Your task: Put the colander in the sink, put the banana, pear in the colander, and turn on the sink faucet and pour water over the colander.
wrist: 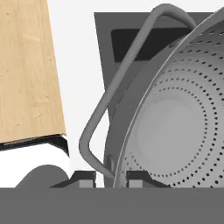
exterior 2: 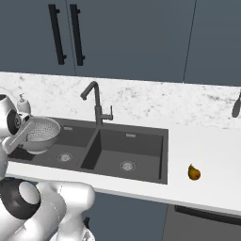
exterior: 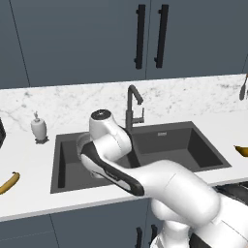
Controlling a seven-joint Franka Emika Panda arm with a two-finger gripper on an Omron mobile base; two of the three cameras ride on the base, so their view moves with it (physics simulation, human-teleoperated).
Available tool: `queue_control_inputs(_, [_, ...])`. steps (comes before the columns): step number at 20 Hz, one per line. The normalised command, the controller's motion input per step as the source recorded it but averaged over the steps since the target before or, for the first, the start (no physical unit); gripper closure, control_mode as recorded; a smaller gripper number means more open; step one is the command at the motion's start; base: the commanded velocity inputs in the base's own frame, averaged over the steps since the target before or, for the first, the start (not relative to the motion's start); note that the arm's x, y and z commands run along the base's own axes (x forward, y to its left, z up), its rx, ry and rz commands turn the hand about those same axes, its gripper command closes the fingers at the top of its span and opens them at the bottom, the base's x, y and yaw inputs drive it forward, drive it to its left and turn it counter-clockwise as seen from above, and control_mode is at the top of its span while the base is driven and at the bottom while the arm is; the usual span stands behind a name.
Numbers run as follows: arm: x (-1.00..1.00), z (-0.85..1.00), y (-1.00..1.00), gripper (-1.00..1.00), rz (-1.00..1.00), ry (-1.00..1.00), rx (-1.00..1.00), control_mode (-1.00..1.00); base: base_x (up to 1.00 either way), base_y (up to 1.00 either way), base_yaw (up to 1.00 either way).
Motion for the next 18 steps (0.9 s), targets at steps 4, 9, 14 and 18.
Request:
queue_control_inputs(4, [0.52, -0.31, 0.02, 1.00, 0.00, 0.06, 0.00, -1.00, 0.00, 0.00, 0.00])
queue_control_inputs(9, [0.54, -0.18, 0.04, 1.00, 0.00, 0.08, -0.01, -1.00, 0.00, 0.00, 0.00])
queue_control_inputs(14, [0.48, -0.32, 0.06, 1.00, 0.00, 0.02, 0.00, -1.00, 0.00, 0.00, 0.00])
queue_control_inputs(18, [0.54, -0.40, 0.13, 1.00, 0.00, 0.00, 0.00, -1.00, 0.00, 0.00, 0.00])
